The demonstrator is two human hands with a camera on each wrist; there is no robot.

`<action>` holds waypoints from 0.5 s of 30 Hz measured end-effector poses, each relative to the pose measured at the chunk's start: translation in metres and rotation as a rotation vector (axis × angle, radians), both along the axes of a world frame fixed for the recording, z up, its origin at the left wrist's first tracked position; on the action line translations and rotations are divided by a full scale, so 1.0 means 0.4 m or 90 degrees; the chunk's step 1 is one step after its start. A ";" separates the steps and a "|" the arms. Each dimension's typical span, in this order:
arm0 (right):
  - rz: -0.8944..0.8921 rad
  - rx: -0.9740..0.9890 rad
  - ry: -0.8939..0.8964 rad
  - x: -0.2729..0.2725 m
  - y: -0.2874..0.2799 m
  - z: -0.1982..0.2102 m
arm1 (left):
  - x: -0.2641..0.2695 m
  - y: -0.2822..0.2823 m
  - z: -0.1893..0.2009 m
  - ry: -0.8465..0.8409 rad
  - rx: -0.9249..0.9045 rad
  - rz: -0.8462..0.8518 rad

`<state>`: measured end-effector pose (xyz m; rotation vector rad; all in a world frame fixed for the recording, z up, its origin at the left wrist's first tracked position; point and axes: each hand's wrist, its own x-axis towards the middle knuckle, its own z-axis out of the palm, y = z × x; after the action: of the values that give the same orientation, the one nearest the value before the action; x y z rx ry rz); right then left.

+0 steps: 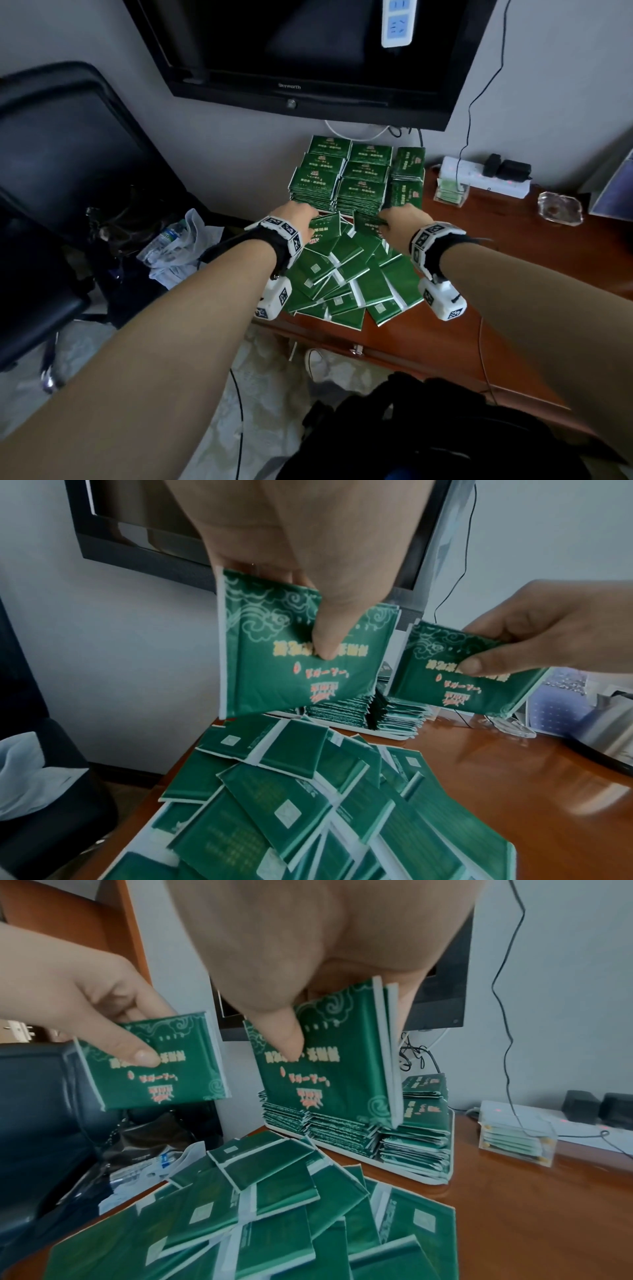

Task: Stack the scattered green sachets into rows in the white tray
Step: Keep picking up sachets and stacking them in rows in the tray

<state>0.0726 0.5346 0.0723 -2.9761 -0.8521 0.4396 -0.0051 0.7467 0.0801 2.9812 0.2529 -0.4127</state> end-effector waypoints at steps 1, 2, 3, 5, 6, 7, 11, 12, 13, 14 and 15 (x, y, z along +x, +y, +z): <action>-0.003 0.000 -0.005 0.015 0.019 -0.001 | 0.016 0.016 -0.002 -0.012 0.002 -0.005; -0.005 0.003 -0.010 0.023 0.031 0.001 | 0.027 0.026 -0.004 -0.020 0.004 -0.009; -0.010 0.005 -0.013 0.038 0.051 0.001 | 0.045 0.043 -0.006 -0.024 0.008 -0.014; -0.031 0.009 -0.019 0.079 0.095 0.002 | 0.099 0.085 -0.003 -0.028 0.022 -0.028; -0.044 0.009 -0.019 0.098 0.113 0.005 | 0.130 0.104 0.001 -0.030 0.030 -0.036; -0.058 0.011 -0.019 0.119 0.129 0.006 | 0.163 0.122 0.004 -0.034 0.039 -0.046; -0.079 0.017 -0.001 0.215 0.180 0.002 | 0.300 0.178 0.002 -0.044 0.039 -0.070; -0.080 0.019 -0.005 0.242 0.188 -0.003 | 0.332 0.186 -0.002 -0.036 0.037 -0.076; -0.082 0.017 -0.012 0.270 0.197 -0.008 | 0.363 0.194 -0.007 -0.029 0.037 -0.083; -0.084 0.015 -0.015 0.298 0.205 -0.014 | 0.394 0.202 -0.012 -0.024 0.039 -0.094; -0.090 0.011 -0.014 0.323 0.213 -0.021 | 0.422 0.211 -0.018 -0.023 0.043 -0.109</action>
<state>0.2020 0.6197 0.0639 -3.0055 -0.6384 0.3924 0.1637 0.8309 0.0731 3.0843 0.0077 -0.3740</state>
